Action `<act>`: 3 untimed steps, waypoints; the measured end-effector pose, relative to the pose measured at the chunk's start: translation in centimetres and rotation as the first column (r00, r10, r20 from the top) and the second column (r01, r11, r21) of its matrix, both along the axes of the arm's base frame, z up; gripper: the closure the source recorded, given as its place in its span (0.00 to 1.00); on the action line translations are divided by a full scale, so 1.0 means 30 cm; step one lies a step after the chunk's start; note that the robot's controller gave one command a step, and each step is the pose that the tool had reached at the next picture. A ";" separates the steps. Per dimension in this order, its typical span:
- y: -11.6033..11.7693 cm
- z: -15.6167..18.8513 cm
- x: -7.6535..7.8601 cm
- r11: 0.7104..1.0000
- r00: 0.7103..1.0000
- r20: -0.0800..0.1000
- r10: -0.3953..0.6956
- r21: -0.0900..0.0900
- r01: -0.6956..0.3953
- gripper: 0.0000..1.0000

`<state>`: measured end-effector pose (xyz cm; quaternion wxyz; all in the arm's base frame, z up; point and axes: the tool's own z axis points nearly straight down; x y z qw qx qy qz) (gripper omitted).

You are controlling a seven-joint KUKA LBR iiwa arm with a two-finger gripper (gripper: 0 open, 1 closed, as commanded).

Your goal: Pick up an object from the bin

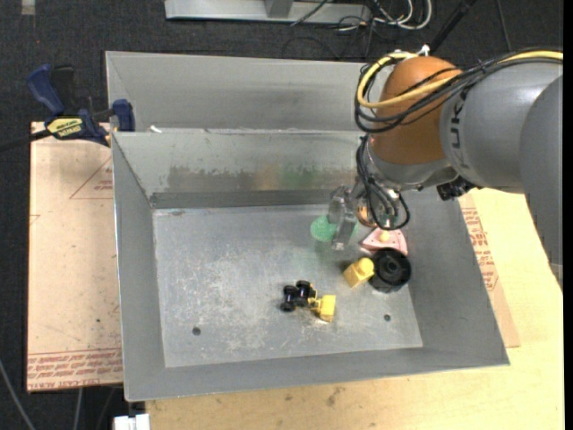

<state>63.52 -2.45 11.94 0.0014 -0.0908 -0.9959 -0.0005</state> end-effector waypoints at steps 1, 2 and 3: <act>0.004 0.049 0.010 1.000 1.000 0.018 -0.005 -0.002 0.005 1.00; -0.056 0.119 -0.034 1.000 1.000 -0.006 -0.006 0.001 0.006 1.00; -0.007 0.358 -0.051 1.000 1.000 0.002 -0.020 -0.002 0.020 1.00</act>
Offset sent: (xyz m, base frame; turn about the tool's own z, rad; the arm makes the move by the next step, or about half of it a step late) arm -0.0163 -0.0450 0.1086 0.0067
